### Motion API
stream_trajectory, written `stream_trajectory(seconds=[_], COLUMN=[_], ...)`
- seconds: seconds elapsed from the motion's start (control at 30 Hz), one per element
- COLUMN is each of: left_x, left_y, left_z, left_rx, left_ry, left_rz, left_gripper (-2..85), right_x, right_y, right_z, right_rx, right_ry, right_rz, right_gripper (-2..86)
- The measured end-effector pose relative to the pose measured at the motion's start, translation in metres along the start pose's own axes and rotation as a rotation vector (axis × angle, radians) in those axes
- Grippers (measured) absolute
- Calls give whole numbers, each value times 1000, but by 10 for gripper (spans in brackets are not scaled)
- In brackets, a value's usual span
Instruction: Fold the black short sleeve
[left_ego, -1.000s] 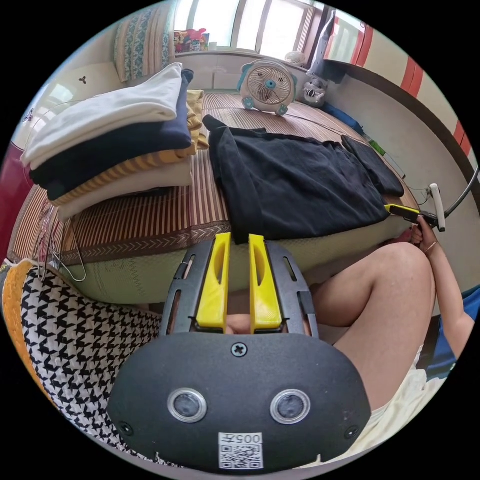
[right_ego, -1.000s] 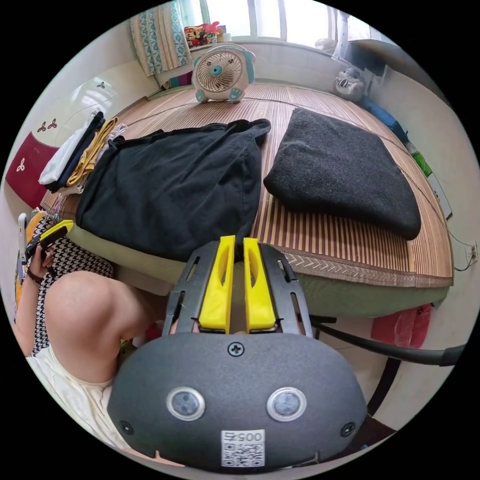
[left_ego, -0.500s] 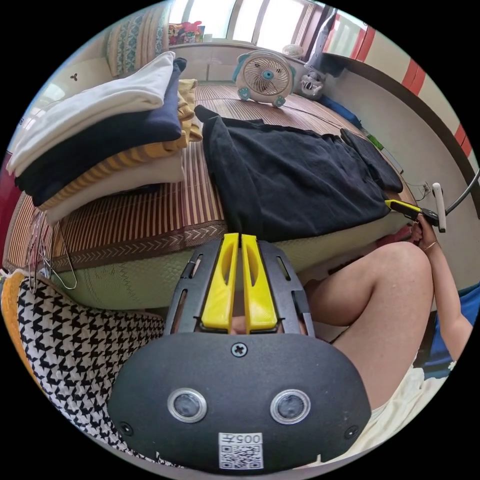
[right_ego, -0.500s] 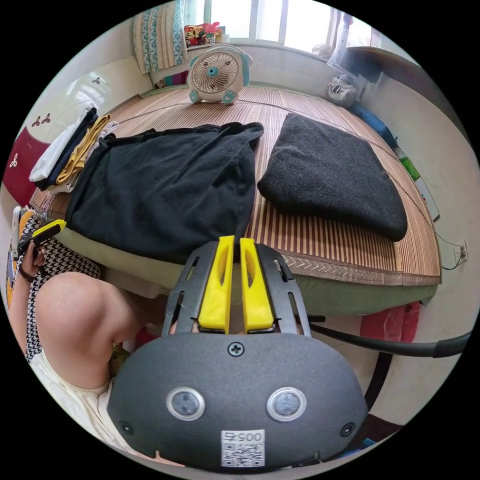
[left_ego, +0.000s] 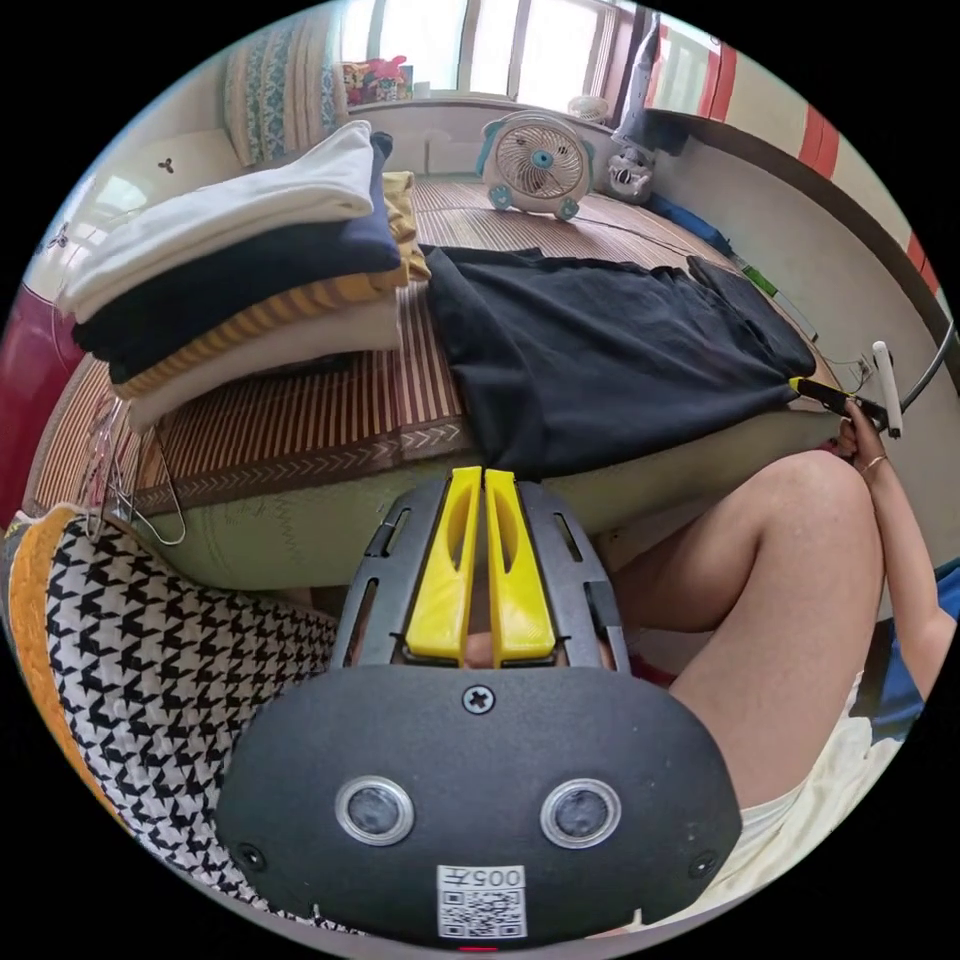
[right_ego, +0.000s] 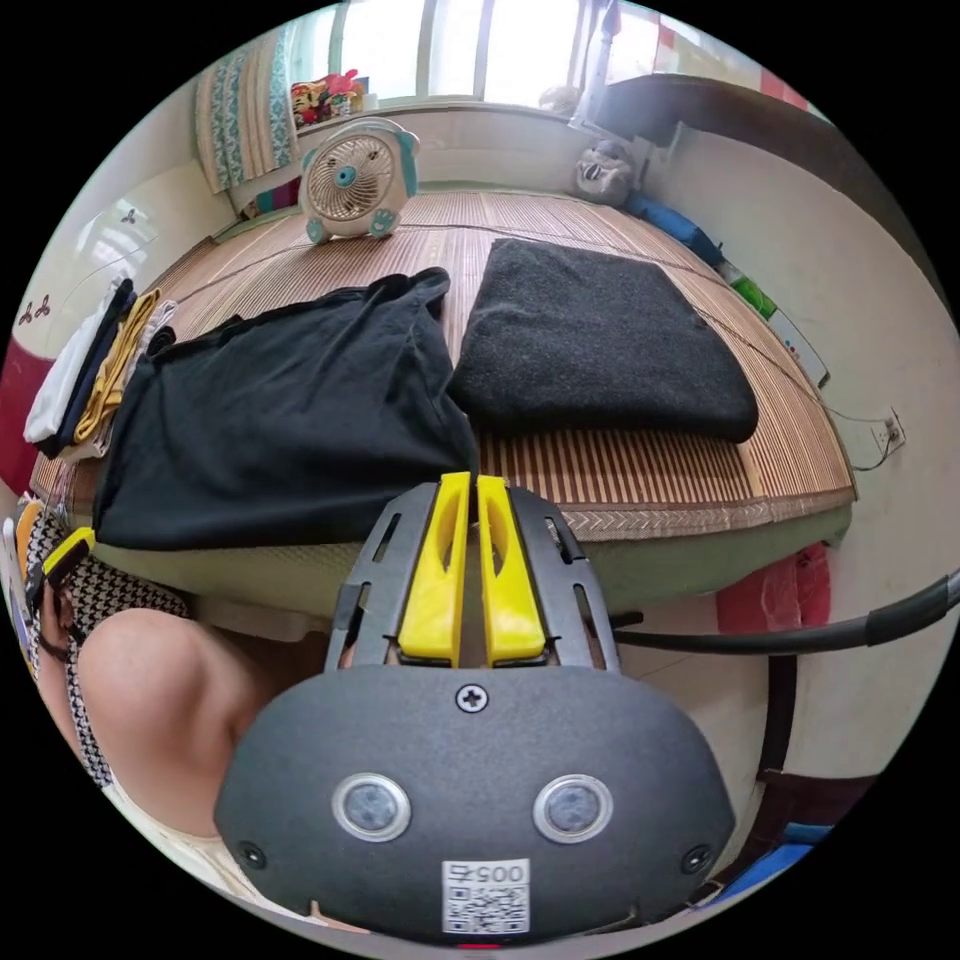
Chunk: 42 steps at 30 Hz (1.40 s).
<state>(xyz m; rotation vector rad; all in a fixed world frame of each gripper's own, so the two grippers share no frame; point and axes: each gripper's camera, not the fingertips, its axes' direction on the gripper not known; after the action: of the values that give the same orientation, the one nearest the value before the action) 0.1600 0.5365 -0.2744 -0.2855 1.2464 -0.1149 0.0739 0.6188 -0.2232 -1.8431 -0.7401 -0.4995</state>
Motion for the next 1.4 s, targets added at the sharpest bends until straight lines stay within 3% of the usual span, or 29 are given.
stream_trajectory(seconds=[0.5, 0.67, 0.87, 1.0, 1.1, 1.4], left_x=[-14, -28, -40, -21, -9, 15], left_y=[15, 25, 32, 23, 17, -4], left_z=[-13, -12, -21, 3, 24, 36], left_rx=[59, -2, 48, 19, -18, -79], left_ry=[95, -82, 7, 145, 130, 100], left_rz=[30, -10, -74, -33, -36, 65], left_gripper=[-1, -4, 11, 72, 83, 19], right_x=[-3, -3, -3, -5, 0, 22], right_y=[-10, -12, -16, -17, -17, -16], right_z=[17, 20, 23, 24, 24, 25], right_rx=[-56, -60, -69, -68, -63, -52], right_ry=[14, 28, 34, 57, 45, -3], right_rz=[46, 48, 42, 25, 26, 33], right_gripper=[-13, -13, -13, -13, -12, -12])
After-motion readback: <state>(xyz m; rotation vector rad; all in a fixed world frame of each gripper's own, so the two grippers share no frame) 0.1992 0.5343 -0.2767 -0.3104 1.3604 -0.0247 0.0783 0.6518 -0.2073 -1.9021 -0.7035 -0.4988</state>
